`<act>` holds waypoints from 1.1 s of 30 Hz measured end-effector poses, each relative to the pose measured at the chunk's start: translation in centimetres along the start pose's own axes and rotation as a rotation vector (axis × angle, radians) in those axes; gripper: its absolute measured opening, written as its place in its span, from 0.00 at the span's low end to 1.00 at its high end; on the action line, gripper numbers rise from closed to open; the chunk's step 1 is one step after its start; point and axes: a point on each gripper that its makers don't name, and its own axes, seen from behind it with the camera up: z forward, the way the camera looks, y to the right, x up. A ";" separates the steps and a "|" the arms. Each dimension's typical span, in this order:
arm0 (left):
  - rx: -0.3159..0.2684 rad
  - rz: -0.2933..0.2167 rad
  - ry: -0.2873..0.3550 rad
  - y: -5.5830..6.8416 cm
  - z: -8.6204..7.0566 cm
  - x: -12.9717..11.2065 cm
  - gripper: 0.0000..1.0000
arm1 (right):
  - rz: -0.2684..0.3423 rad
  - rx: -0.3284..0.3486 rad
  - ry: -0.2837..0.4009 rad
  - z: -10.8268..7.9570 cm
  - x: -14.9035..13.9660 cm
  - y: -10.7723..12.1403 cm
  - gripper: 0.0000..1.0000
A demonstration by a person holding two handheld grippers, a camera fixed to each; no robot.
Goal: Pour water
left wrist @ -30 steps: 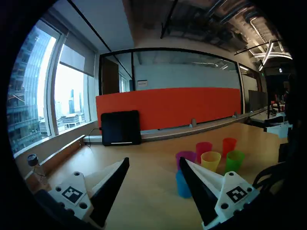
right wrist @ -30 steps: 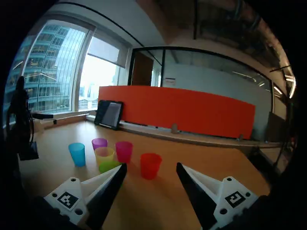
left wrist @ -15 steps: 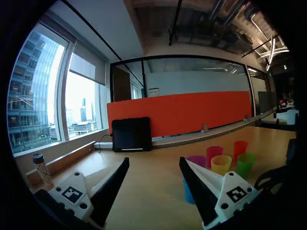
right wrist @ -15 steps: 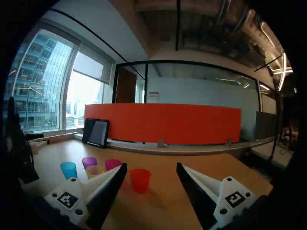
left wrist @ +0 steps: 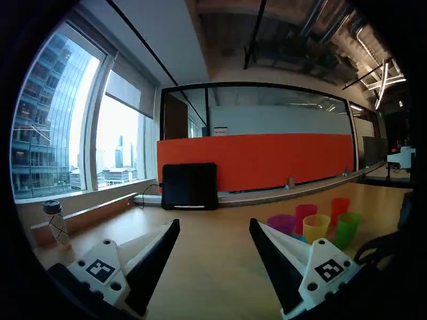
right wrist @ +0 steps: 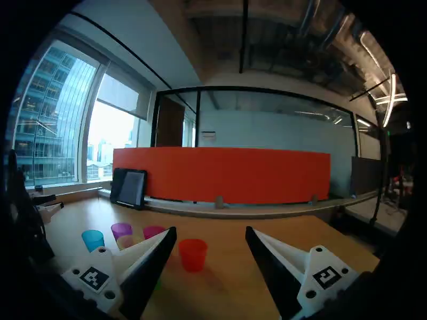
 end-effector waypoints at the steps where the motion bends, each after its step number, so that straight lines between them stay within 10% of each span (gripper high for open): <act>1: 0.002 -0.005 0.001 -0.2 0.0 -0.1 0.97 | 0.000 0.000 -0.001 0.0 0.0 0.0 1.00; 33: 0.005 -0.044 -0.027 -1.2 0.6 -2.1 0.97 | 0.012 0.007 0.002 -0.3 0.6 -0.8 1.00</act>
